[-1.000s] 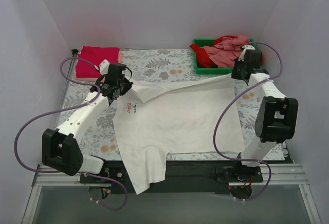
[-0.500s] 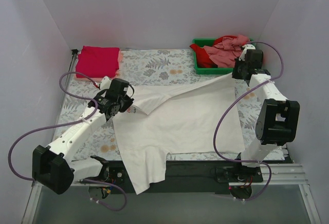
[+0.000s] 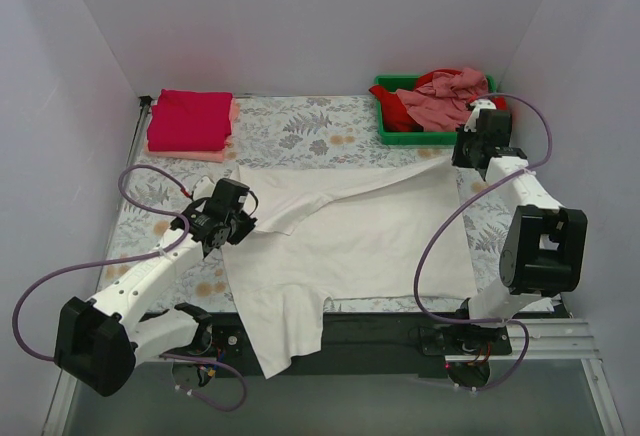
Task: Fold and stack the t-shirts
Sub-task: Fold the tshirt
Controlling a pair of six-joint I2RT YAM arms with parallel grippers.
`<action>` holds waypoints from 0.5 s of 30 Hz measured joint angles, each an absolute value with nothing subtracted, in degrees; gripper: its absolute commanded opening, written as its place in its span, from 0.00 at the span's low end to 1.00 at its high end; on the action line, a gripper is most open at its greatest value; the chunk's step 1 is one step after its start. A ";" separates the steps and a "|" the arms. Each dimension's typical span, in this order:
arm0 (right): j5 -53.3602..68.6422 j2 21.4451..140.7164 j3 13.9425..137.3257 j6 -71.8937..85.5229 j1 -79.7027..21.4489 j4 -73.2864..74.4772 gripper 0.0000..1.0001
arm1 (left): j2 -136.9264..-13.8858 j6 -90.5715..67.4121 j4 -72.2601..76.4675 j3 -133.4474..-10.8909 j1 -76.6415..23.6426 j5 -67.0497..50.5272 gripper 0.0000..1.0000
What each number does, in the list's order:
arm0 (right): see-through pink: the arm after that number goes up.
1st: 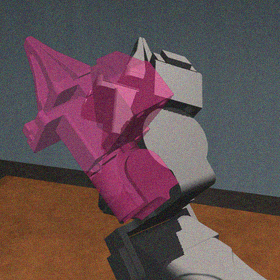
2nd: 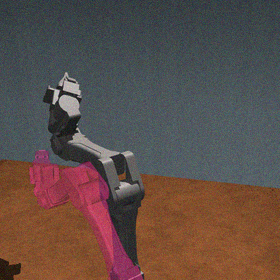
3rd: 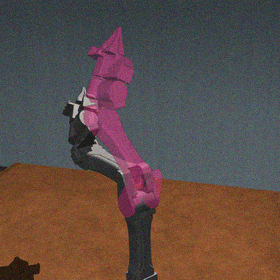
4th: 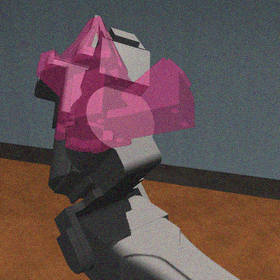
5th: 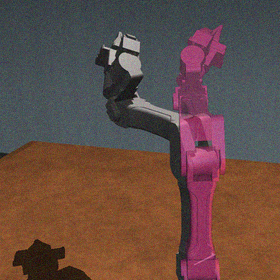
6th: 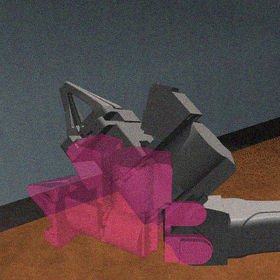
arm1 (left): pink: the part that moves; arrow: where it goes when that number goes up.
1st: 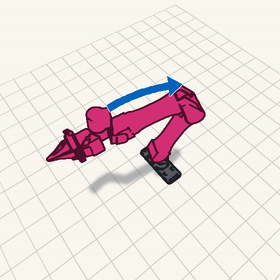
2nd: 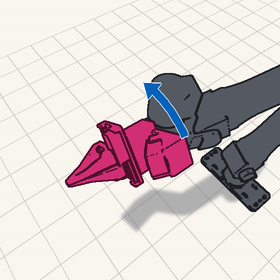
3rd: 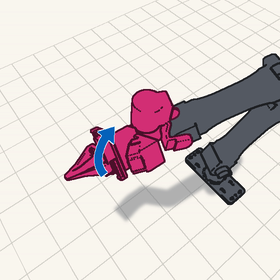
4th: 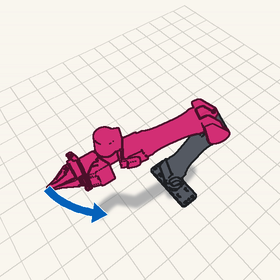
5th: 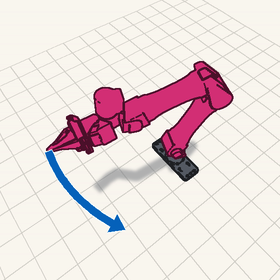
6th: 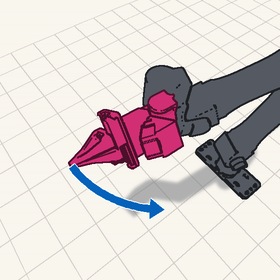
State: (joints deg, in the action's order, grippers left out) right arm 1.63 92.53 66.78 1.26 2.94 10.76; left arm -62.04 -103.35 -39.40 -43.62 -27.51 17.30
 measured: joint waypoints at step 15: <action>-5.21 84.53 55.64 3.40 2.98 13.72 0.61 | -62.74 -102.80 -37.08 -42.46 -27.51 17.15 0.00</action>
